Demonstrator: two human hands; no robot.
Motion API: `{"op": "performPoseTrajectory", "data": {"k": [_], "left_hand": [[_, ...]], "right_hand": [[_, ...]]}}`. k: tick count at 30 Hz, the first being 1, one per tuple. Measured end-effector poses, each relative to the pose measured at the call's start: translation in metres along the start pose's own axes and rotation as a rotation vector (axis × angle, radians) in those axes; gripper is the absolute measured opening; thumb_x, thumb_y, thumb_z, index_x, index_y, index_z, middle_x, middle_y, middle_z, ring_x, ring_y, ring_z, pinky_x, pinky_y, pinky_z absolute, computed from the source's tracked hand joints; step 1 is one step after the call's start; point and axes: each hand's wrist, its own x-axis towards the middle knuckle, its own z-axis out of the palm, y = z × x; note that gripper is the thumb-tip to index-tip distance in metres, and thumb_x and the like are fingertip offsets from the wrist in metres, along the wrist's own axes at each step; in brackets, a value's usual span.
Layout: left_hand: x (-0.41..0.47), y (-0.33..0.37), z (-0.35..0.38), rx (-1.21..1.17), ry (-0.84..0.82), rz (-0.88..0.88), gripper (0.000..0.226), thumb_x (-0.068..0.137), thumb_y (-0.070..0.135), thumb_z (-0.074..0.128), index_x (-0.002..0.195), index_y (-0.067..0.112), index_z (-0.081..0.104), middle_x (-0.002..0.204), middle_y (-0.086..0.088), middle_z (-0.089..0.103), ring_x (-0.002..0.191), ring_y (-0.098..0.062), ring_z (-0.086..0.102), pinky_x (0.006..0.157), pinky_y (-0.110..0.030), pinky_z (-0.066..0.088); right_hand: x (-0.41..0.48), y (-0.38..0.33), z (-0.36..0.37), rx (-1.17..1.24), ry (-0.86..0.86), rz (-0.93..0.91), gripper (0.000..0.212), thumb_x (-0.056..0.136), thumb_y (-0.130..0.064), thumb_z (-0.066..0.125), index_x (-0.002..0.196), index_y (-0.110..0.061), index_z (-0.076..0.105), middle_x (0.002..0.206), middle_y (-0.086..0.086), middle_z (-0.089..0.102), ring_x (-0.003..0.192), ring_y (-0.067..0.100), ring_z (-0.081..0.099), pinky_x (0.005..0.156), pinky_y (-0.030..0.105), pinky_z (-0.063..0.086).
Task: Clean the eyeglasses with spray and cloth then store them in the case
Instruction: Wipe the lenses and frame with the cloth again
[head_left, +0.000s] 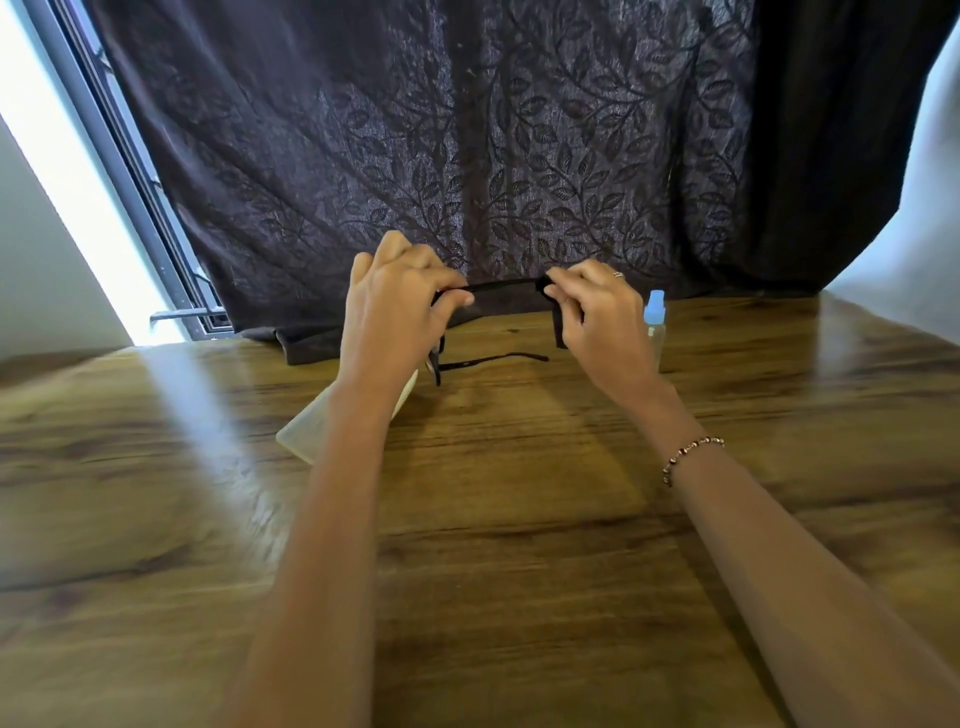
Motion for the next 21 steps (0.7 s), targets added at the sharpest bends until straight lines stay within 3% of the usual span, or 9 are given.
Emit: {"op": "performPoseTrajectory", "data": {"k": [4,7,10,12,16,18,21], "left_hand": [[-0.001,-0.011,-0.005,-0.002,0.042,-0.094,0.027,0.086,0.039,0.062,0.101,0.021,0.073,0.091,0.001,0.065,0.101,-0.023,0.046,0.081,-0.028,0.024],[-0.001,-0.023,-0.01,-0.081,0.156,-0.273,0.029,0.084,0.04,0.063,0.101,0.018,0.074,0.091,-0.005,0.068,0.099,-0.027,0.05,0.083,-0.034,0.033],[-0.001,-0.033,-0.011,-0.287,0.252,-0.484,0.028,0.084,0.038,0.065,0.102,0.019,0.074,0.094,-0.004,0.071,0.098,-0.022,0.054,0.082,-0.024,0.036],[-0.002,-0.035,-0.008,-0.396,0.255,-0.576,0.026,0.085,0.038,0.065,0.103,0.021,0.073,0.098,0.001,0.071,0.099,-0.018,0.058,0.088,-0.027,0.044],[-0.005,-0.034,-0.002,-0.553,0.254,-0.686,0.024,0.082,0.036,0.069,0.1,0.022,0.074,0.086,0.014,0.069,0.081,0.001,0.06,0.083,-0.02,0.047],[-0.007,-0.034,0.004,-0.602,0.243,-0.729,0.022,0.081,0.036,0.07,0.099,0.024,0.074,0.078,0.022,0.066,0.075,0.009,0.059,0.077,-0.013,0.044],[-0.009,-0.036,0.01,-0.664,0.231,-0.771,0.018,0.08,0.036,0.071,0.096,0.029,0.074,0.075,0.025,0.065,0.075,0.017,0.057,0.075,-0.009,0.042]], "right_hand": [[-0.003,0.009,0.0,-0.029,0.065,0.128,0.019,0.089,-0.003,0.063,0.106,0.003,0.07,0.097,0.013,0.071,0.088,0.022,0.067,0.084,0.02,0.045],[-0.003,0.02,0.001,0.13,0.092,0.456,0.022,0.088,-0.011,0.066,0.107,-0.001,0.072,0.104,0.01,0.072,0.099,0.02,0.066,0.093,0.024,0.048],[-0.003,0.024,0.005,0.533,-0.119,0.871,0.024,0.084,-0.015,0.073,0.107,-0.009,0.072,0.106,0.003,0.07,0.097,0.01,0.063,0.086,0.022,0.052],[-0.005,0.02,0.01,0.786,-0.275,1.027,0.02,0.081,-0.013,0.075,0.1,-0.013,0.073,0.104,0.003,0.071,0.098,0.014,0.064,0.082,0.024,0.053],[-0.006,0.007,0.018,1.047,-0.346,1.053,0.021,0.081,-0.006,0.073,0.101,-0.01,0.071,0.087,-0.002,0.073,0.089,0.012,0.068,0.07,0.022,0.056],[-0.005,0.003,0.021,1.037,-0.316,1.002,0.023,0.08,-0.004,0.073,0.102,-0.011,0.07,0.088,0.0,0.072,0.087,0.011,0.067,0.079,0.025,0.053],[-0.008,0.001,0.025,0.989,-0.261,0.963,0.027,0.079,-0.003,0.074,0.105,-0.011,0.07,0.086,-0.001,0.071,0.084,0.009,0.066,0.076,0.024,0.052]]}}
